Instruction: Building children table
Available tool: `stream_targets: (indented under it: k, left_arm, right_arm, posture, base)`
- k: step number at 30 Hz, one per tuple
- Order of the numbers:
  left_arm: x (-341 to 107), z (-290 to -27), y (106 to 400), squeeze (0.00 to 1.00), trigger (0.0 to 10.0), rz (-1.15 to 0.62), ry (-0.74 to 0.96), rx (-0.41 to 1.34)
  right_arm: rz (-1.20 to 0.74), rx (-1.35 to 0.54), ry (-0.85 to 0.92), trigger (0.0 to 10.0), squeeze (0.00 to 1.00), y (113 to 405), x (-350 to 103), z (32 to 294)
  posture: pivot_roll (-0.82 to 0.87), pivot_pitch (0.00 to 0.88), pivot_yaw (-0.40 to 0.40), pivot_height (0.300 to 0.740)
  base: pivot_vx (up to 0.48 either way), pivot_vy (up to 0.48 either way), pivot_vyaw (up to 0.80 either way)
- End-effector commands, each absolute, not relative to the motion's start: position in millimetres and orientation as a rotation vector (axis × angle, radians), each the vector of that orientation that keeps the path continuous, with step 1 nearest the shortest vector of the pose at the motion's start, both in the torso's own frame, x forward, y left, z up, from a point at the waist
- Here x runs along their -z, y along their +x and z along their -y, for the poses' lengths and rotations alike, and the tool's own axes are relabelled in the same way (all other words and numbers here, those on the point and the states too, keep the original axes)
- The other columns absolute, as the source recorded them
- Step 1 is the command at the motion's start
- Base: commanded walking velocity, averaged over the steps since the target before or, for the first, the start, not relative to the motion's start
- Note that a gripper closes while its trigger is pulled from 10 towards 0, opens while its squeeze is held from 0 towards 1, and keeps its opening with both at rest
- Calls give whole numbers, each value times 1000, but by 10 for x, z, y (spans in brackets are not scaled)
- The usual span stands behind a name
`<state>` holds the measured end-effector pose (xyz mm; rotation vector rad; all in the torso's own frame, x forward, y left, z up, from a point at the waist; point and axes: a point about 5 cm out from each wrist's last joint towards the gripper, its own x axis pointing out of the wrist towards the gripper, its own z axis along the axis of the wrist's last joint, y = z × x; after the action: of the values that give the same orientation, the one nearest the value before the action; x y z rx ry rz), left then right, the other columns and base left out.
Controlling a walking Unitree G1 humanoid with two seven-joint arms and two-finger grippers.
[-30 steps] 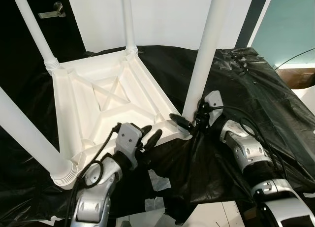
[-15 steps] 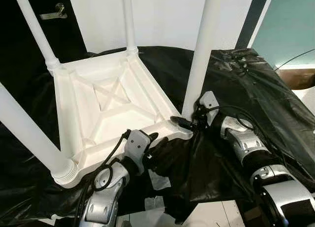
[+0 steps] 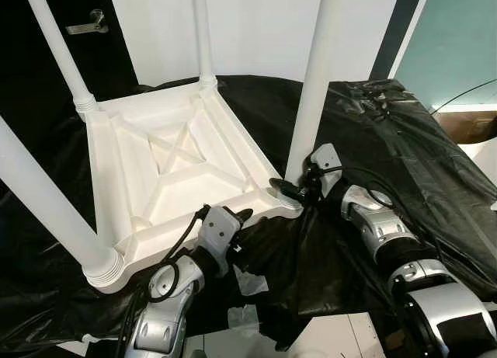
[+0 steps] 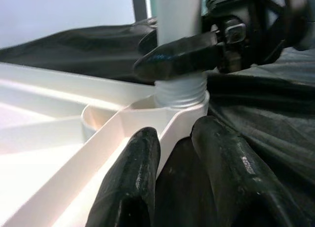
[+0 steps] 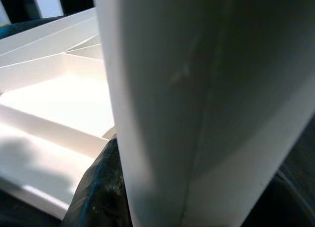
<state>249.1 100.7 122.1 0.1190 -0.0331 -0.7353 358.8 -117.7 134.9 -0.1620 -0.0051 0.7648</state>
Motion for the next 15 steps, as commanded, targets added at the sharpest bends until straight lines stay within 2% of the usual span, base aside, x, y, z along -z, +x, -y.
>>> stream_targets:
  k: [1, 4, 11, 15]
  left_arm:
    - [-1192, -1064, 2516, 0, 10000, 10, 96, 630]
    - [-1183, -1085, 2511, 0, 10000, 0, 99, 627]
    - [-1177, -1070, 2481, 0, 10000, 3, 108, 639]
    - [-1168, -1059, 2482, 0, 10000, -1, 121, 655]
  right_arm:
    - [-64, -691, -173, 10000, 0, 3563, -1202, 1222]
    - [-97, -572, -113, 10000, 0, 3517, -1095, 1185]
    - [-102, -503, -66, 10000, 0, 3458, -1032, 1129]
    - [-78, -261, -30, 10000, 0, 3417, -1027, 1110]
  posture:
    - [121, 0, -31, 740]
    - [118, 0, -27, 740]
    - [114, 0, -19, 740]
    - [106, 0, -18, 740]
  base:
    - [0, 0, 0]
    - [0, 0, 0]
    - [0, 0, 0]
    - [0, 0, 0]
